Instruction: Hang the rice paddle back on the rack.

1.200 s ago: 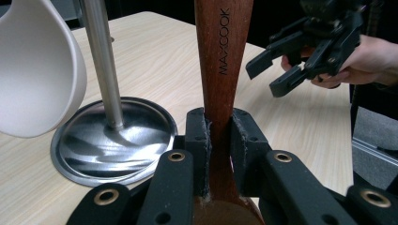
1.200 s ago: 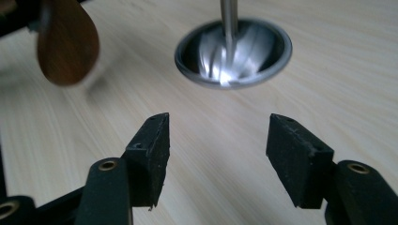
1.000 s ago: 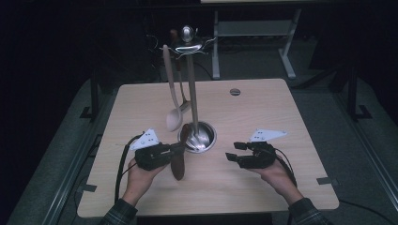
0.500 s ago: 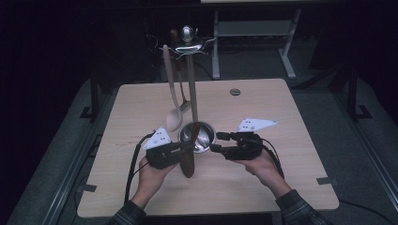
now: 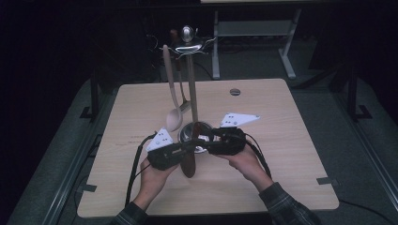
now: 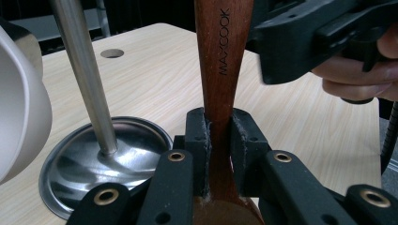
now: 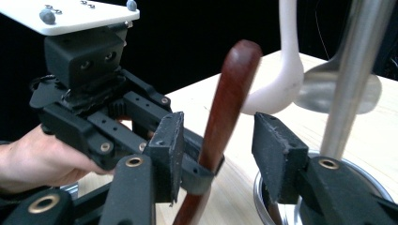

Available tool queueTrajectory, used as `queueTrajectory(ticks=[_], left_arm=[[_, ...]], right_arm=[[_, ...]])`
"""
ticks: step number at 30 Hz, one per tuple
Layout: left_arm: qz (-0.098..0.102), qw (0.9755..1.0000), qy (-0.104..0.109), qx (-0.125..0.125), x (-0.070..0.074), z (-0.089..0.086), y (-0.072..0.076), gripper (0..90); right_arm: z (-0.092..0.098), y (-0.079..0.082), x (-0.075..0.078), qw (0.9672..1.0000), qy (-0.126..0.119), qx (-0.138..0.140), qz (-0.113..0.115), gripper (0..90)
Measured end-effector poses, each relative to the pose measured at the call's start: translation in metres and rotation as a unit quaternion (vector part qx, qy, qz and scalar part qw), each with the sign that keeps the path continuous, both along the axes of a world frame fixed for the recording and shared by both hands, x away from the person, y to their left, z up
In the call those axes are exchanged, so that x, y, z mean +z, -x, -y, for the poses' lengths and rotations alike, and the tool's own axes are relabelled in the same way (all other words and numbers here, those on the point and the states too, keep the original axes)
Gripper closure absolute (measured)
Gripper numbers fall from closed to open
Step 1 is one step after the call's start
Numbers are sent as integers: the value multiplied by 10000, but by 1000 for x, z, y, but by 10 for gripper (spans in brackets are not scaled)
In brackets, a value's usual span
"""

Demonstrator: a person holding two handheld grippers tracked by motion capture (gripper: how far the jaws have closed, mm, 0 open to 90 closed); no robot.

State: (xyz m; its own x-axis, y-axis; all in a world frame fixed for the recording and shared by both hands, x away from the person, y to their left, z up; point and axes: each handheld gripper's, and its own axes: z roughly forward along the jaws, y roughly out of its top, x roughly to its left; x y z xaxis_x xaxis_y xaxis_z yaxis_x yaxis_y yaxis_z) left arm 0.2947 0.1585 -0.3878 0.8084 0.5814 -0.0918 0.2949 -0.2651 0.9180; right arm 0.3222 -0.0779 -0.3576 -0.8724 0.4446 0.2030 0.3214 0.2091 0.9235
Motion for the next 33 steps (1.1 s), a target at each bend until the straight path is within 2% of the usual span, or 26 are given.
queueTrajectory(ticks=[6, 14, 23, 25, 33], left_arm=[[52, 10000, -51, 49, 1, 0, 2, 783], [69, 9999, -54, 62, 1, 0, 2, 783], [-8, 10000, -67, 16, 0, 0, 1, 769], [-16, 10000, -35, 22, 0, 0, 1, 736], [63, 9998, -202, -30, 4, -9, 5, 566]], right_arm=[[-10, -2, 0, 9999, 39, -77, 71, 604], [-12, -2, -2, 9998, 121, -119, 76, 697], [-13, -1, -2, 9999, 114, -33, 63, 736], [-14, 0, -2, 9999, 124, -26, 85, 747], [-8, -2, 1, 9999, 54, -38, 79, 763]])
